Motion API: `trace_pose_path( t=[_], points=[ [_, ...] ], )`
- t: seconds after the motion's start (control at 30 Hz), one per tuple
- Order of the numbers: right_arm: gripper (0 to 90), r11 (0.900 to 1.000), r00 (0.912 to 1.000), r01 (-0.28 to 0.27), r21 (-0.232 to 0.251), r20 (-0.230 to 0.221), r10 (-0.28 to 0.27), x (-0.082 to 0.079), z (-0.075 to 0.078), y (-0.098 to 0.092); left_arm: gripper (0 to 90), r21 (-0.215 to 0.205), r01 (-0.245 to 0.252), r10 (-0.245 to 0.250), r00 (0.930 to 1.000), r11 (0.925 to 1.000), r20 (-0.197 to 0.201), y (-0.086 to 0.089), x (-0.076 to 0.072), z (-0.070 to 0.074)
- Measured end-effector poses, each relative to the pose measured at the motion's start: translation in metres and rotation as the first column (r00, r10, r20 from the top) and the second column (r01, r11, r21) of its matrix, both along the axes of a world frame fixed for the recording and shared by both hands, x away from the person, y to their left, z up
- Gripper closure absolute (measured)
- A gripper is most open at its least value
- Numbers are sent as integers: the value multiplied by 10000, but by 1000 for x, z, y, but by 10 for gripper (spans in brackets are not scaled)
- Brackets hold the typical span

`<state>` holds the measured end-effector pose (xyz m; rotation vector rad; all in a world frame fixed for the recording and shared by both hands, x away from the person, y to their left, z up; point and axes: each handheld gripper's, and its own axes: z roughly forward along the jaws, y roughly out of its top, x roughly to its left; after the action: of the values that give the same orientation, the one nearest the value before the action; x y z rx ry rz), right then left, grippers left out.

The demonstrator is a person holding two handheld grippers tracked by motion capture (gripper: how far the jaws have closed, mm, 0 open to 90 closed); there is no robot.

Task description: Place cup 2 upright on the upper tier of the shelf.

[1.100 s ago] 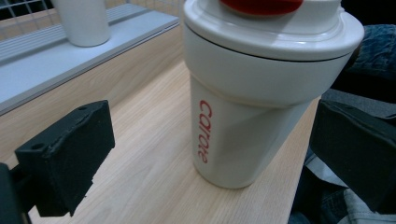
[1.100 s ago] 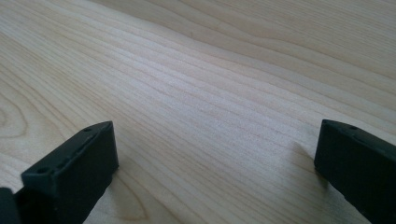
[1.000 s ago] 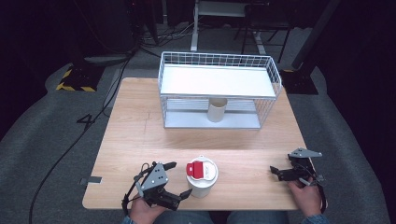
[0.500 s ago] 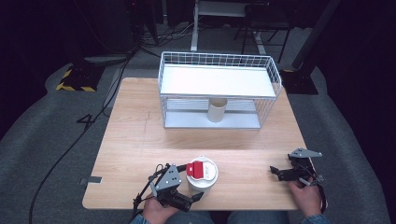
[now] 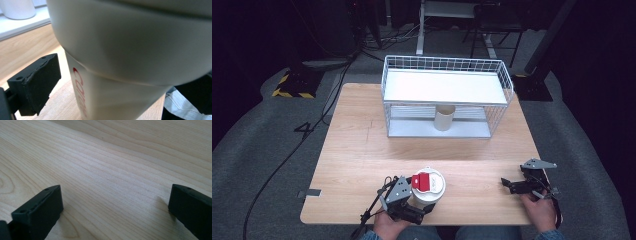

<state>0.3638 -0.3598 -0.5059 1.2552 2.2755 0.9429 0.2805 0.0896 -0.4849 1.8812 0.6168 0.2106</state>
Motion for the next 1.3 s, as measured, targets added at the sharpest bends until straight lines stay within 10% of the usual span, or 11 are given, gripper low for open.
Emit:
trace_pose_path(
  t=[1.3],
  points=[
    [0,10000,10000,0,-1,3,0,0,0,0,133,-141,-490,498,9963,9987,701,-11,-7,-14]
  ],
)
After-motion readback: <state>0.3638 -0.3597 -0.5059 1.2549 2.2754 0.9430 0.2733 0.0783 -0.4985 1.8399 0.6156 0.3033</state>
